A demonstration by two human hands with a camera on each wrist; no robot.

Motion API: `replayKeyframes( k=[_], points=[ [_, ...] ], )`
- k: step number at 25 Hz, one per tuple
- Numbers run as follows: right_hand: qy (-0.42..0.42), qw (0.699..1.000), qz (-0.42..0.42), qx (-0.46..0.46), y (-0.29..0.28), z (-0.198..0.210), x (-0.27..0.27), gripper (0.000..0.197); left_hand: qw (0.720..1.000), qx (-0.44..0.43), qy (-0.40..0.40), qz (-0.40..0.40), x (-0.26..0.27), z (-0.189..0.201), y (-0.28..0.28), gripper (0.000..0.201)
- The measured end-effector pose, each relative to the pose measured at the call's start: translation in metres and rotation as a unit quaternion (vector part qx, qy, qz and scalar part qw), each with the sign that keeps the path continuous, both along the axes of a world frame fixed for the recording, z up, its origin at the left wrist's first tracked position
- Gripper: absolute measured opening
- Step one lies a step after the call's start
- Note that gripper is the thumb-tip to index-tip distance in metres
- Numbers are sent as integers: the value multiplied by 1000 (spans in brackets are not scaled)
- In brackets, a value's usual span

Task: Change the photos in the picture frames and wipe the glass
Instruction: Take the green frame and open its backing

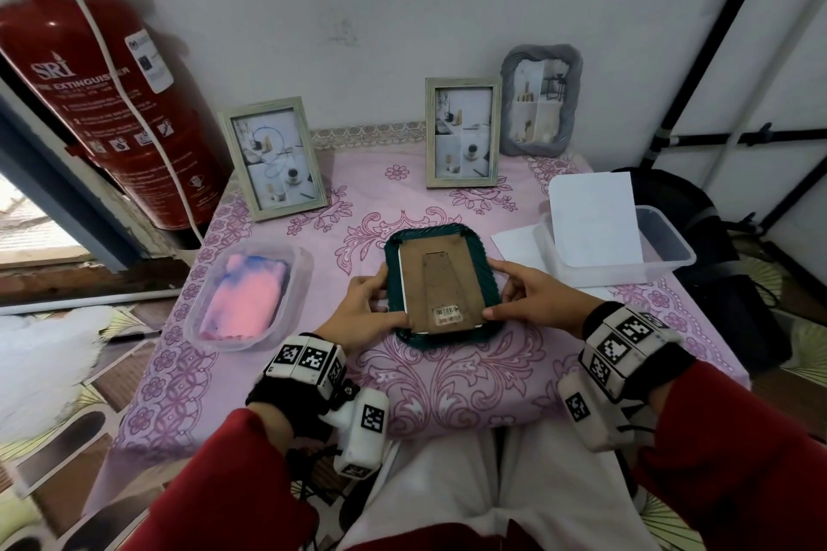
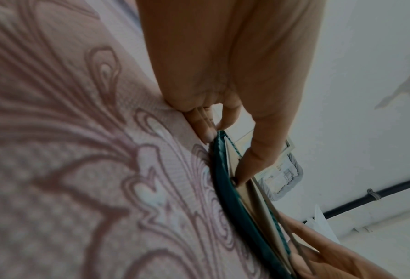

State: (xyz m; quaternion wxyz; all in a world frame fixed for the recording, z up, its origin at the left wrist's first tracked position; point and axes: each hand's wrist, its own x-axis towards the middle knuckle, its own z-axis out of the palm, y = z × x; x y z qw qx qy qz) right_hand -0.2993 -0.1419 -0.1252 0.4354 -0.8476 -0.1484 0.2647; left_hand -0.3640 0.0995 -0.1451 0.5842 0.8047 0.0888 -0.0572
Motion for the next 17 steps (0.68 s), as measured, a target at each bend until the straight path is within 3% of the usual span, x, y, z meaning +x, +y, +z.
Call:
replayKeyframes(
  k=[7, 17],
  points=[
    [14, 1000, 0, 0, 0, 1, 1, 83, 998, -58, -9, 7, -1, 2, -2, 74],
    [36, 999, -5, 7, 1, 4, 0, 83, 998, -60, 3, 6, -5, 8, -2, 71]
  ],
)
